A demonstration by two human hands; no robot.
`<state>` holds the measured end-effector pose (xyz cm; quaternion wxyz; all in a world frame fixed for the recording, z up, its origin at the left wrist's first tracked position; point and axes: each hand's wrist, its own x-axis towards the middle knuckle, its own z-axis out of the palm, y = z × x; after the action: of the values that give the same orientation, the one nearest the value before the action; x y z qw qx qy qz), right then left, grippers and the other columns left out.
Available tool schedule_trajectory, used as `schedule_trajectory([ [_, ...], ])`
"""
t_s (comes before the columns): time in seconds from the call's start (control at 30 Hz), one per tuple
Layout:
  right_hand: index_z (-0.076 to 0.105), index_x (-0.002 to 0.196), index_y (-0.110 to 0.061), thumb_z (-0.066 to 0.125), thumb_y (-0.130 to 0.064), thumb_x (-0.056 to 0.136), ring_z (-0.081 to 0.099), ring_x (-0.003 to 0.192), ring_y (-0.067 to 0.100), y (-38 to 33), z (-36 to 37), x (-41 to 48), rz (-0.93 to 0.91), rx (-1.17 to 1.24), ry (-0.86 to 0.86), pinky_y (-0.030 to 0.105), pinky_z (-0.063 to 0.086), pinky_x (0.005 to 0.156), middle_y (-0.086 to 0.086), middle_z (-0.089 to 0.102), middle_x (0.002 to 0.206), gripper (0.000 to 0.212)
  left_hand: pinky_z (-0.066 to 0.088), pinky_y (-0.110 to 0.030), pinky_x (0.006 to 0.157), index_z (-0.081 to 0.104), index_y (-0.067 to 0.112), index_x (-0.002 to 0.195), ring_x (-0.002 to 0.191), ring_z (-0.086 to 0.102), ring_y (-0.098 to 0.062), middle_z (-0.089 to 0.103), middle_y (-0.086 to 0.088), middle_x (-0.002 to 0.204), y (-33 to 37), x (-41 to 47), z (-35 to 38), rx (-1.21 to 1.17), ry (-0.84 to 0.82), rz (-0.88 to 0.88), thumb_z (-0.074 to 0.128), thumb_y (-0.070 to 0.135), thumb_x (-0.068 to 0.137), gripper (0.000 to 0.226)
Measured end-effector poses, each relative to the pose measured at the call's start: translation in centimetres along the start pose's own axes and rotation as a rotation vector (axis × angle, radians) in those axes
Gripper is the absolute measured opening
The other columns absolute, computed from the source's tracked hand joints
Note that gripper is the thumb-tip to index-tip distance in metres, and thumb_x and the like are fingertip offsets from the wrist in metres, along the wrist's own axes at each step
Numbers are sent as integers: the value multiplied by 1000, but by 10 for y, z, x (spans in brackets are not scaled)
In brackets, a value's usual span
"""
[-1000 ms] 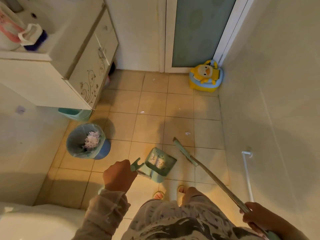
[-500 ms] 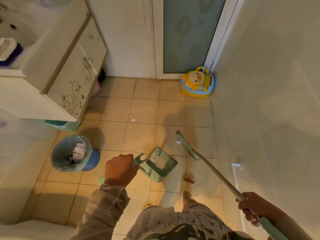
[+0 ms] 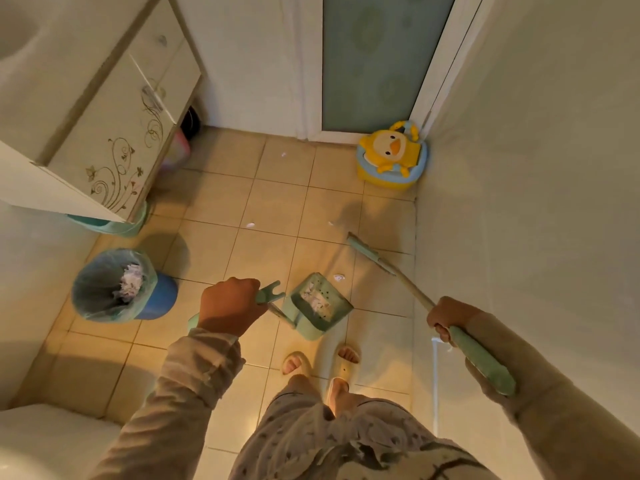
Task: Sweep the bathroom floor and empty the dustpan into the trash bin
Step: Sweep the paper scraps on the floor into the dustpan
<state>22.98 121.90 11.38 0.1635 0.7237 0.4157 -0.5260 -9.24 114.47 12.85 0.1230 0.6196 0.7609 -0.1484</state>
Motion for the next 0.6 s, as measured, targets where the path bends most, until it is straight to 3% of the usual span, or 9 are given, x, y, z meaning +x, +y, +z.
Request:
schedule_trajectory([
  [0.13,37,57,-8,40,-3,89,45,38,15,-9,18,12,42,-62,-30,20,38,40,2,47,31,32,49,-28,74,63,18,104,92,67,-23,71,-4,99,6,3,-2,23,-26,21,45,47,92,36],
  [0.2,38,59,-13,44,0,85,50,29,6,-7,29,12,0,-93,-54,16,40,34,-1,49,26,30,50,-29,78,63,17,107,96,66,-24,70,-4,104,11,2,-1,41,-50,40,46,43,93,34],
  [0.23,38,59,-15,45,0,84,50,27,4,-3,34,8,-11,-106,-63,15,40,33,0,52,33,30,51,-29,80,63,18,109,98,66,-24,70,-4,105,12,2,-1,48,-57,44,46,42,93,33],
  [0.33,37,60,-15,45,-1,84,45,46,11,7,41,-2,-2,-200,-134,19,37,43,2,43,59,30,51,-30,81,63,17,109,98,66,-25,70,-5,106,15,6,-2,66,-58,51,46,40,93,32],
  [0.4,37,63,-11,43,1,88,43,43,11,14,37,-8,36,-203,-226,18,36,38,4,44,55,28,51,-29,79,63,15,107,96,67,-24,71,-5,104,15,12,-4,77,-47,58,46,38,94,32],
  [0.5,37,61,-9,41,1,90,39,24,8,32,16,-20,136,81,-314,13,30,38,3,41,39,30,51,-28,77,64,15,105,93,68,-23,71,-5,101,11,18,-8,75,-28,73,47,38,94,31],
  [0.6,42,76,-10,39,2,89,33,21,7,47,4,-37,183,180,-358,11,28,34,-3,37,31,18,50,-27,75,65,13,104,91,68,-24,72,-6,100,6,23,-9,59,-4,80,47,38,94,32],
])
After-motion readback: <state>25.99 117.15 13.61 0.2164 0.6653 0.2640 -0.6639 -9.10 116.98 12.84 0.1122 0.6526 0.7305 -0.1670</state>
